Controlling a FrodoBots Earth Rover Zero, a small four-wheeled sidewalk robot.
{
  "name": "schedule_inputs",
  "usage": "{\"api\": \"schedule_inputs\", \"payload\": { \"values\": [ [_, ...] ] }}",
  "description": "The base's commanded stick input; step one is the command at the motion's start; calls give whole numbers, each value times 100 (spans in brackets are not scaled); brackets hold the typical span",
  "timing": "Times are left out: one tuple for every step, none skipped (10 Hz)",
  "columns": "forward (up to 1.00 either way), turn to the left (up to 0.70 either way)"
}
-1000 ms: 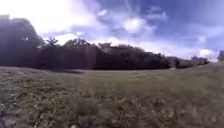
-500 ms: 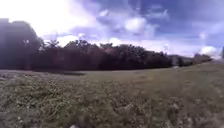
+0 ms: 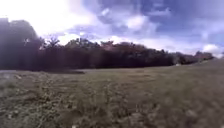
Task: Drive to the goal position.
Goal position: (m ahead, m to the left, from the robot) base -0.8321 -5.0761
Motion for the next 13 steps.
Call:
{"api": "schedule_inputs", "payload": {
  "values": [
    [70,0],
    [70,0],
    [70,0],
    [70,0],
    [70,0],
    [70,0],
    [70,0],
    [70,0],
    [70,0],
    [70,0],
    [70,0],
    [70,0],
    [70,0]
  ]
}}
